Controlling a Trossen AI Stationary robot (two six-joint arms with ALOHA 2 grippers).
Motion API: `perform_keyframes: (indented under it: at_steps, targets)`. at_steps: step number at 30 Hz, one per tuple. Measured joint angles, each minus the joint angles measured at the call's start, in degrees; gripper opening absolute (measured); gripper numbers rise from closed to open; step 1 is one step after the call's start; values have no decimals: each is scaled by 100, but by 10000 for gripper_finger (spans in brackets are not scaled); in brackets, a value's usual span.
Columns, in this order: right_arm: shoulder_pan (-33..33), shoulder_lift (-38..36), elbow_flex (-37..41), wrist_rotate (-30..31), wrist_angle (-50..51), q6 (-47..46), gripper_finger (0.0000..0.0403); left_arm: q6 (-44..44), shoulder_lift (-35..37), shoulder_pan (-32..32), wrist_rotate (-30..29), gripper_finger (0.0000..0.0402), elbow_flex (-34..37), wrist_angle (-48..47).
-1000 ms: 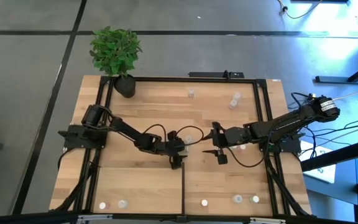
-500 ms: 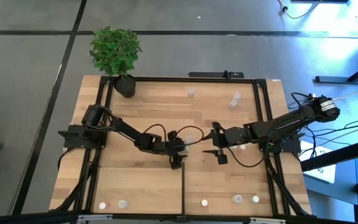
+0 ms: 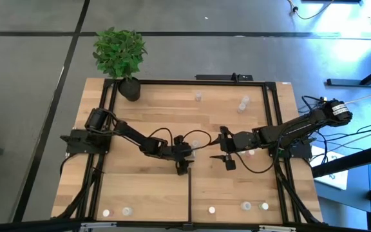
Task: Pick and place medicine bottles onto shelf by color
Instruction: Put the top left green pill bottle on the shelf
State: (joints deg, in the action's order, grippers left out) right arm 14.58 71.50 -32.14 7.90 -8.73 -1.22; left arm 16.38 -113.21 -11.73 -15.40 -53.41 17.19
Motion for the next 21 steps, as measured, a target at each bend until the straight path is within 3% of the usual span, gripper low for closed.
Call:
perform_keyframes:
  at_steps: [13, 21]
  targets:
    - [1, 0, 0, 0, 0, 0, 257, -2, 7, -1, -100, 157, -4, -240]
    - [0, 0, 0, -1, 0, 1, 257, -9, 9, 0, -111, 150, -6, -284]
